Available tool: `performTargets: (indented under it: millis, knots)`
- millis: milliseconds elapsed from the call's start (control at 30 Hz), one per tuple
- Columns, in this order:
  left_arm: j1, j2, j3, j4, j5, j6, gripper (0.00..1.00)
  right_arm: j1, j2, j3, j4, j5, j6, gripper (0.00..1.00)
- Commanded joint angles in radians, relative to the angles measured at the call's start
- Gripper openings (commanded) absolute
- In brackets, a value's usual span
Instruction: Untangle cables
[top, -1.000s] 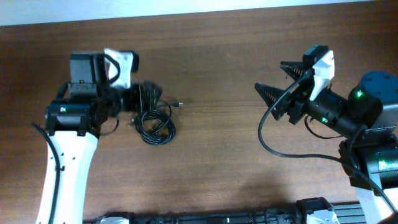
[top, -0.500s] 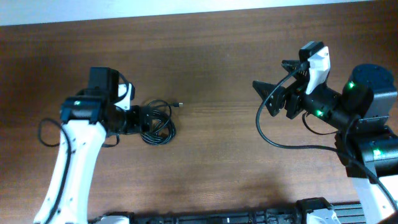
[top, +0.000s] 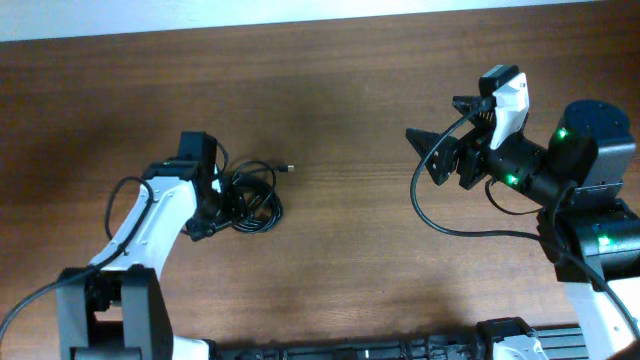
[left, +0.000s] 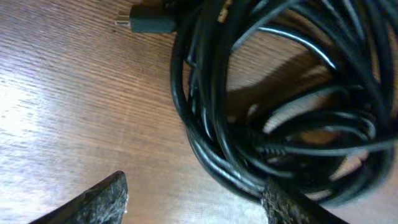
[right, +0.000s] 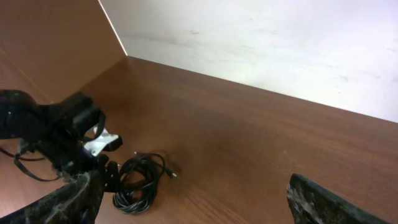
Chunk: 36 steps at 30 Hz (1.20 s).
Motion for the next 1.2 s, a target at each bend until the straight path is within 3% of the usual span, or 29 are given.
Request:
performTargets:
  millis: [0,100,167,233,300,367,400,467,567,667,833,933,1167]
  knots:
    - [0.000,0.032,-0.021,0.055,-0.014,-0.070,0.65,-0.003,0.001,-0.003,0.001,0.009,-0.014,0.93]
    - [0.000,0.056,-0.026,0.097,-0.015,-0.087,0.63,-0.003,0.001,-0.003,0.000,0.008,-0.014,0.93]
    - [0.000,0.068,-0.026,0.122,-0.014,-0.095,0.48,-0.003,0.001,-0.003,0.000,0.009,-0.014,0.93]
    - [0.000,0.071,-0.026,0.122,-0.015,-0.095,0.42,-0.003,0.001,-0.003,-0.001,0.008,-0.014,0.93]
    - [0.000,0.076,-0.026,0.125,-0.016,-0.095,0.27,-0.003,0.001,-0.003,-0.003,0.009,-0.014,0.93]
    - [0.000,0.084,-0.026,0.134,-0.018,-0.095,0.04,-0.003,0.001,-0.003,-0.003,0.008,-0.013,0.93]
    - [0.000,0.086,-0.026,0.138,-0.018,-0.095,0.00,-0.003,0.001,-0.003,-0.004,0.008,-0.013,0.93]
    - [0.000,0.085,-0.025,0.154,-0.016,-0.093,0.00,-0.003,0.001,-0.003,-0.007,0.008,-0.014,0.93]
    - [0.000,0.076,-0.013,0.171,0.057,0.001,0.00,-0.003,0.001,-0.003,-0.022,0.007,-0.014,0.93]
    - [0.000,0.022,0.034,0.196,0.162,0.171,0.00,-0.003,0.001,-0.003,-0.067,-0.022,-0.017,0.93]
    - [-0.044,-0.149,0.092,0.323,0.344,0.476,0.00,-0.003,0.001,-0.003,-0.172,-0.228,-0.182,0.93]
    - [-0.094,-0.243,0.093,0.401,0.368,0.545,0.00,-0.002,0.001,-0.003,-0.209,-0.250,-0.206,0.93]
    - [-0.234,-0.378,0.093,0.571,0.385,0.547,0.00,-0.002,0.001,-0.003,-0.266,-0.335,-0.360,0.93]
